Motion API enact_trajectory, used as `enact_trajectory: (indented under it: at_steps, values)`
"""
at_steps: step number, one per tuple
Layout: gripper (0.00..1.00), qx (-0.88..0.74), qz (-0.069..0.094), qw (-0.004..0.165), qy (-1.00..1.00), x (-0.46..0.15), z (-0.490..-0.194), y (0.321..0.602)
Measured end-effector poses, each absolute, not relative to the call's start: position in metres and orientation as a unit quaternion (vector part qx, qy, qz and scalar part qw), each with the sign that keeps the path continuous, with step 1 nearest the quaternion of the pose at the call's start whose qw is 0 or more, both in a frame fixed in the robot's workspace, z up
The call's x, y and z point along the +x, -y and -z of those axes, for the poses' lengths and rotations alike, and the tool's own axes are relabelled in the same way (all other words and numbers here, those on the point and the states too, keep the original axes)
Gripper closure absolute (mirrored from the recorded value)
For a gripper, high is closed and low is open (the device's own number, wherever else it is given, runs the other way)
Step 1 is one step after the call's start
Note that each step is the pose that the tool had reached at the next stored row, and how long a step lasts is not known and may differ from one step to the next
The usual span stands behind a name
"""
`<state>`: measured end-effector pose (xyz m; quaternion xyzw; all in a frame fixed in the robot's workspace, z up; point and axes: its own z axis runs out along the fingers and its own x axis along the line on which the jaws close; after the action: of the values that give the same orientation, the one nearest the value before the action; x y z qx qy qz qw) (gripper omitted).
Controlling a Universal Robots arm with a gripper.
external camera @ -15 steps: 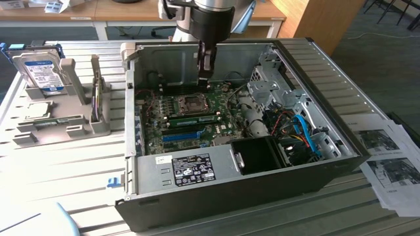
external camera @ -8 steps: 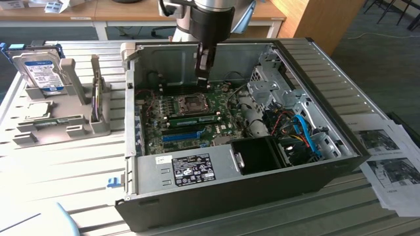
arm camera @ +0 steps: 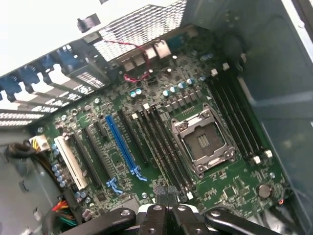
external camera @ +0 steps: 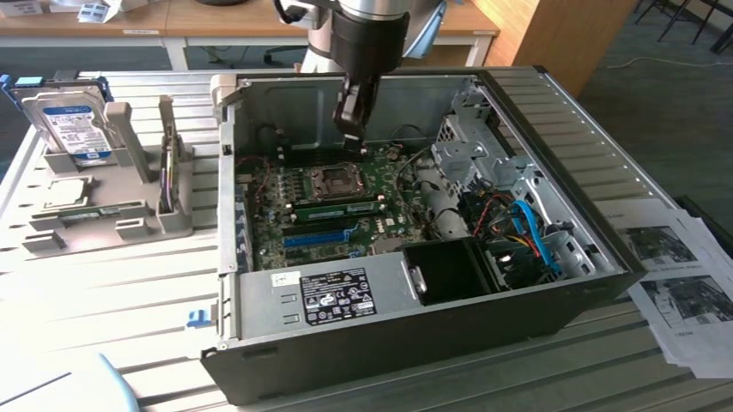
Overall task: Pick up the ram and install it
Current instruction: 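Press down the ram until it locks into place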
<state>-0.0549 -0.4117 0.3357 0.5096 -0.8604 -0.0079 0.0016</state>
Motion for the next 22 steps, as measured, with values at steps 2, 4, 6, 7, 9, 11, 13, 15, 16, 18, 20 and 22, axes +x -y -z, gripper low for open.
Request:
enact_trajectory:
  at_steps: [2, 4, 6, 7, 9, 11, 13, 15, 16, 18, 20, 22]
  values:
    - [0.91, 0.496, 0.008, 0.002, 0.868, -0.0549, -0.3357, 0.4117]
    - [0.91, 0.482, 0.008, 0.001, 0.876, -0.0549, -0.3356, 0.4117]
    - [0.91, 0.468, 0.008, 0.001, 0.884, -0.0549, -0.3355, 0.4117]
    - [0.91, 0.461, 0.008, 0.001, 0.887, -0.0549, -0.3355, 0.4117]
    - [0.91, 0.447, 0.008, 0.001, 0.894, -0.0549, -0.3355, 0.4117]
    - [0.91, 0.432, 0.008, 0.001, 0.902, -0.0549, -0.3354, 0.4117]
    - [0.91, 0.418, 0.008, 0.001, 0.908, -0.0549, -0.3354, 0.4117]
    - [0.91, 0.404, 0.008, 0.001, 0.915, -0.0549, -0.3353, 0.4117]
    - [0.91, 0.396, 0.008, 0.001, 0.918, -0.0549, -0.3353, 0.4117]
    - [0.91, 0.383, 0.008, 0.001, 0.924, -0.0549, -0.3353, 0.4117]
    - [0.91, 0.370, 0.008, 0.000, 0.929, -0.0549, -0.3352, 0.4117]
    - [0.91, 0.356, 0.008, 0.000, 0.934, -0.0549, -0.3352, 0.4117]
